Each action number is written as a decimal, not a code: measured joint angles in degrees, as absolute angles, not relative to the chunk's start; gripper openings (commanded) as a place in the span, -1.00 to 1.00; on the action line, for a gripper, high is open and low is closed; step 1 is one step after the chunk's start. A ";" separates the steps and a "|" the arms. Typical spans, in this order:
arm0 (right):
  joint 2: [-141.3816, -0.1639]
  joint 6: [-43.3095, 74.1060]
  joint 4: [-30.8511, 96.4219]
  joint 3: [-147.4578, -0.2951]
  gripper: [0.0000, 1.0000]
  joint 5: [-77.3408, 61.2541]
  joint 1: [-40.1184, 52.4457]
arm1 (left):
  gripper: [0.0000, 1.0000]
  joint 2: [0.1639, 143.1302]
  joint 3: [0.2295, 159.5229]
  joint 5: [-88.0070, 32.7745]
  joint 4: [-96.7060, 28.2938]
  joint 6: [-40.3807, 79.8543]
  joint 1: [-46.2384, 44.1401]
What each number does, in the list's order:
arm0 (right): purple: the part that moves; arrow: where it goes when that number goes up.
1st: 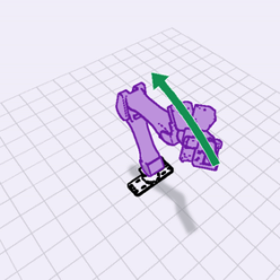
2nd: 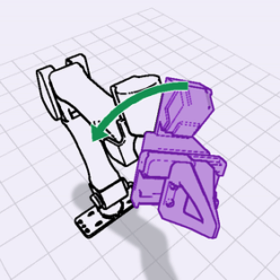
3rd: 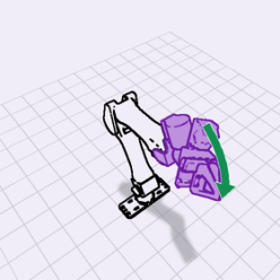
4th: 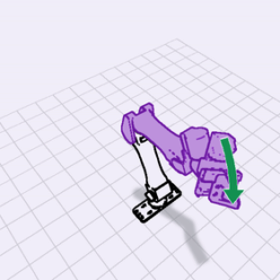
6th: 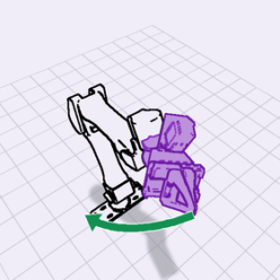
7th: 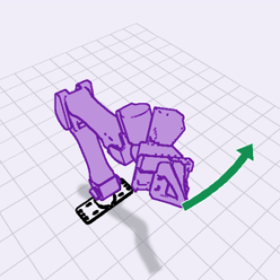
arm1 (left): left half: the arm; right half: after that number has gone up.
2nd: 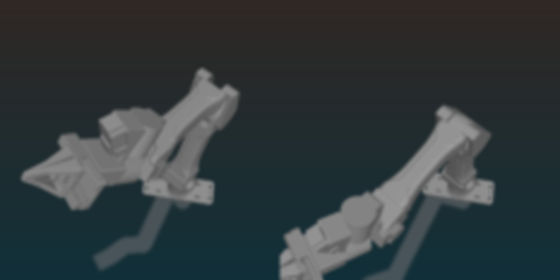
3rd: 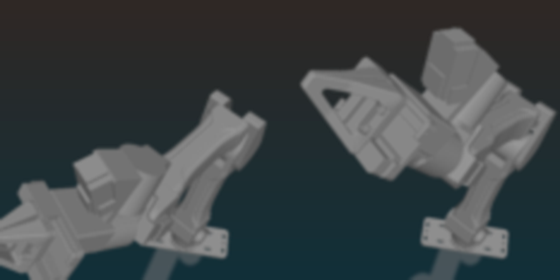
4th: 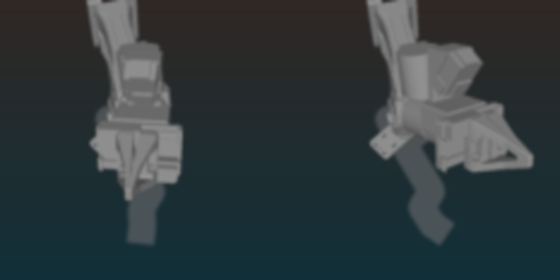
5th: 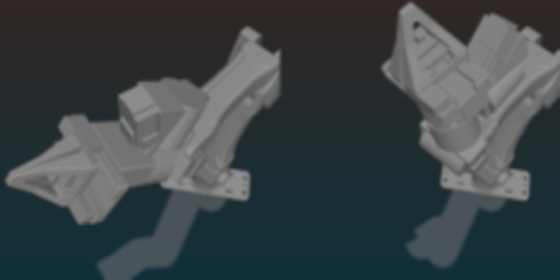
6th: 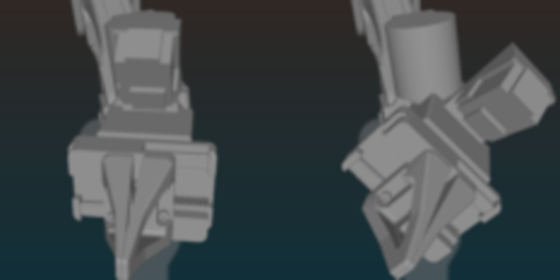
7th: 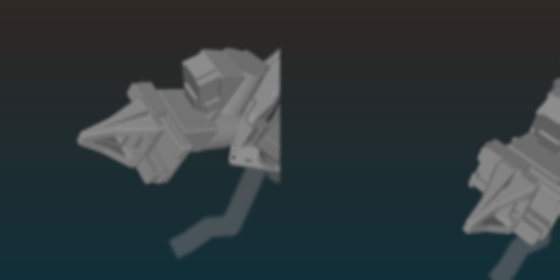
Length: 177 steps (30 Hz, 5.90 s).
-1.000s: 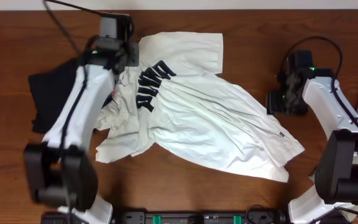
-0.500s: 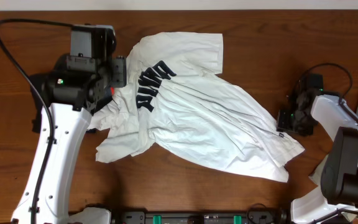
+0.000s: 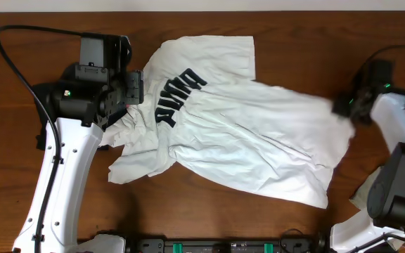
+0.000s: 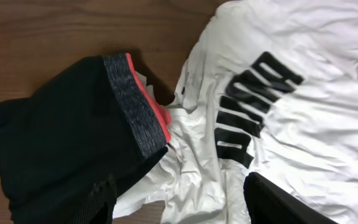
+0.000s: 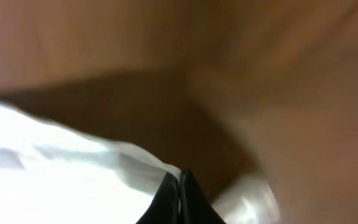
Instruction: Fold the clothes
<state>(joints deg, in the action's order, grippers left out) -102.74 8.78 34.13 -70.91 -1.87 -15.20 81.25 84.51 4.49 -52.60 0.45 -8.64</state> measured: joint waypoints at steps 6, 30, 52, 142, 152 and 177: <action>-102.74 8.08 20.01 -80.20 -0.97 -1.52 -18.98 | 0.36 81.25 84.53 4.49 -52.62 0.47 -8.64; -102.74 7.60 39.72 -81.41 0.22 -15.51 -20.71 | 0.23 86.78 84.55 -6.87 -47.97 -4.27 -8.73; -102.74 6.48 49.63 -81.41 0.28 -26.20 -15.73 | 0.16 118.10 83.31 -11.62 -56.93 -6.22 -15.81; -102.74 7.55 57.78 -80.66 0.56 -10.00 -8.40 | 0.47 121.14 77.93 16.38 -10.66 5.78 -5.13; -104.64 10.41 58.52 -80.60 0.36 -4.25 -17.56 | 0.54 100.20 77.95 11.97 -18.98 5.80 -7.64; -119.77 11.77 55.86 -82.54 -0.98 -3.62 -19.75 | 0.56 78.06 78.26 9.37 -43.53 5.80 -11.94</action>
<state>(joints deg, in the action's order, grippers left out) -119.77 11.77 55.86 -82.54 -3.62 -19.75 78.06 78.26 9.37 -43.53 5.80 -11.94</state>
